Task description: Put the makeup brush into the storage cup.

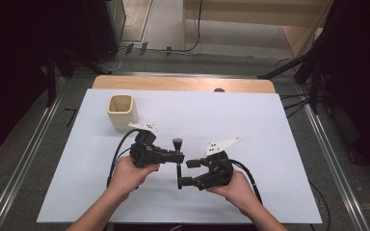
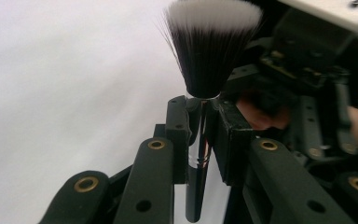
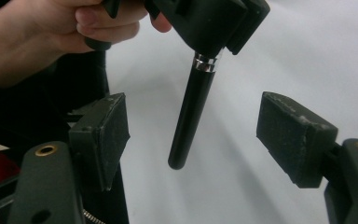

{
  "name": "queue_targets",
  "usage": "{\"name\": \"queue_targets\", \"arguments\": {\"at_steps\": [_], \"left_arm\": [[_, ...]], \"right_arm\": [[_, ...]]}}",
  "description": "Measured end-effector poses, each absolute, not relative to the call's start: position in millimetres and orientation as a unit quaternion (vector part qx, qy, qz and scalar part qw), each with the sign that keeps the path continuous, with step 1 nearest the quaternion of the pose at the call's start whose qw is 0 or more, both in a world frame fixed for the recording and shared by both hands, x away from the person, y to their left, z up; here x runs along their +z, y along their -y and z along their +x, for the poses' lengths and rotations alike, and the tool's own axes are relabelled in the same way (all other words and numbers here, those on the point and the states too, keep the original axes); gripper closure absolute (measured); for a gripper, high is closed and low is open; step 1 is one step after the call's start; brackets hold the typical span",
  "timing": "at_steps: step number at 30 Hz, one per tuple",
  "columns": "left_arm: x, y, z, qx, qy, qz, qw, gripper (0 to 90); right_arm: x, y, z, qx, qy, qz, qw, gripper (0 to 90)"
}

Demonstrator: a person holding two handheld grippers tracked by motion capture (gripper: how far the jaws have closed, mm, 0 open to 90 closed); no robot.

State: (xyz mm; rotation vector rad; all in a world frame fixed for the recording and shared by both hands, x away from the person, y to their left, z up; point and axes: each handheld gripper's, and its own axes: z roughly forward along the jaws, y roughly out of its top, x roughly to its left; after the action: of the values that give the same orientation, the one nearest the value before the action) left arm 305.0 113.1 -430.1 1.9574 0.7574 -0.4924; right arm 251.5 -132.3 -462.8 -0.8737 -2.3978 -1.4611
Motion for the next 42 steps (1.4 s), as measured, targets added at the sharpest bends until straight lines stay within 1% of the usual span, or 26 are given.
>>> {"name": "queue_targets", "arguments": {"at_steps": [4,7,10,13,15,17,20,21,22,23,29,32,37,39,42], "left_arm": [[-428.9,-112.0,303.8,-0.203,-0.290,0.803,0.479,78.1],[-429.1,-111.8,303.2,-0.205,-0.278,0.801,0.488,78.1],[-429.2,-113.0,303.4,-0.209,-0.273,0.799,0.494,78.0],[-430.4,-114.1,304.7,-0.222,-0.271,0.790,0.503,78.0],[-430.5,-114.3,304.6,-0.221,-0.266,0.791,0.505,78.0],[-430.7,-114.3,304.6,-0.222,-0.262,0.790,0.508,77.9],[-431.4,-113.8,303.6,-0.222,-0.261,0.786,0.515,77.9],[-431.6,-113.6,303.5,-0.222,-0.259,0.786,0.515,77.8],[-431.8,-113.5,303.5,-0.222,-0.259,0.786,0.516,77.8],[-431.9,-113.5,303.5,-0.222,-0.259,0.785,0.517,77.8],[-432.5,-112.8,302.8,-0.216,-0.259,0.786,0.519,77.8],[-433.3,-112.3,302.9,-0.215,-0.261,0.786,0.518,77.7],[-433.5,-112.2,302.8,-0.213,-0.261,0.785,0.519,77.4],[-434.1,-112.6,303.2,-0.216,-0.263,0.781,0.523,75.8],[-434.5,-113.3,303.5,-0.207,-0.261,0.780,0.530,64.8]], "right_arm": [[-465.6,131.9,253.6,-0.506,0.801,-0.297,0.119,29.6],[-468.5,130.7,253.5,-0.509,0.798,-0.299,0.123,31.2],[-470.4,129.5,253.5,-0.513,0.794,-0.303,0.122,35.2],[-471.0,129.3,253.5,-0.523,0.786,-0.305,0.126,42.1],[-472.2,129.8,252.8,-0.529,0.779,-0.310,0.132,48.9],[-473.2,130.1,252.6,-0.531,0.774,-0.316,0.137,53.0],[-474.0,129.7,253.0,-0.532,0.772,-0.317,0.143,56.2],[-474.1,129.5,253.0,-0.533,0.771,-0.317,0.145,59.2],[-474.0,129.0,252.6,-0.532,0.772,-0.317,0.144,60.0],[-473.9,128.3,252.2,-0.530,0.772,-0.318,0.145,63.1],[-474.1,127.1,251.5,-0.530,0.772,-0.321,0.142,74.7],[-474.0,126.6,251.0,-0.529,0.774,-0.320,0.140,78.9],[-473.5,126.0,250.5,-0.526,0.775,-0.322,0.138,79.4],[-473.1,125.8,250.4,-0.525,0.776,-0.323,0.134,79.4],[-473.4,125.7,250.7,-0.522,0.778,-0.324,0.132,79.4]]}}
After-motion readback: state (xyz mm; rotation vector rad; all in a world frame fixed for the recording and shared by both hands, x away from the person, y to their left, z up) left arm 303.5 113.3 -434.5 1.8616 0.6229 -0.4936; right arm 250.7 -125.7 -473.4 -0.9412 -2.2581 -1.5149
